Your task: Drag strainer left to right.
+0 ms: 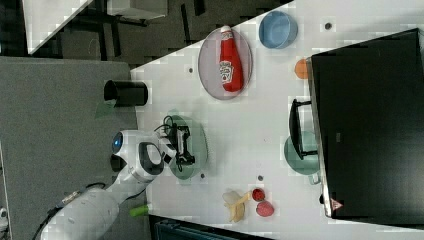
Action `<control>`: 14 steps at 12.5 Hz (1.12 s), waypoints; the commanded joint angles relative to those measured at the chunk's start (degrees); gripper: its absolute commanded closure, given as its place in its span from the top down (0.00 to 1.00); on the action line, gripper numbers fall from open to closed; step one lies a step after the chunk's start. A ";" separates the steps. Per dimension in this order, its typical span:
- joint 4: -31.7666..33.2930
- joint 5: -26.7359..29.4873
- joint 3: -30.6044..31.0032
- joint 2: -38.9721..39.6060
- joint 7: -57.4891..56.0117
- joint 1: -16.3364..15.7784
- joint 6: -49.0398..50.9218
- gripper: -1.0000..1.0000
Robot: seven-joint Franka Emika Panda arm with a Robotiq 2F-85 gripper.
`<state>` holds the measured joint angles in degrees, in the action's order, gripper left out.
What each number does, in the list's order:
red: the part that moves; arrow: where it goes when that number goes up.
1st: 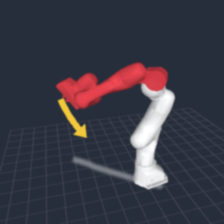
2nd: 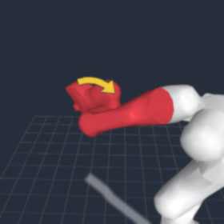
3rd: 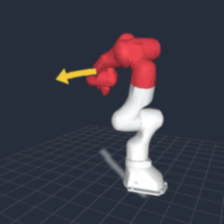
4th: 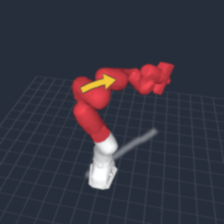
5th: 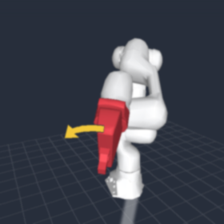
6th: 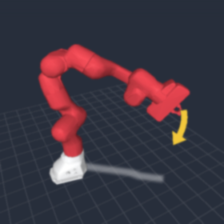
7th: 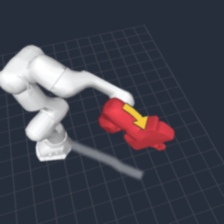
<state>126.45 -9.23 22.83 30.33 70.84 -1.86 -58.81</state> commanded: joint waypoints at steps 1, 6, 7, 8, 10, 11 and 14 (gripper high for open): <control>3.16 -0.34 -1.35 -3.14 2.17 2.07 -0.08 1.00; 4.84 -0.34 -3.41 -4.19 -6.11 5.30 -0.79 1.00; 5.10 -0.34 -4.01 -4.38 -7.94 6.08 -0.82 1.00; 5.39 -0.34 -4.61 -4.52 -8.49 6.83 -0.83 1.00; 5.96 -0.34 -5.74 -4.92 -8.55 8.03 -0.83 1.00; 6.28 -0.34 -6.25 -5.18 -8.73 8.44 -0.82 1.00; 7.31 -0.34 -7.81 -5.91 -9.05 9.30 -0.83 1.00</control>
<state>133.17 -9.54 15.05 25.61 65.24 6.82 -60.65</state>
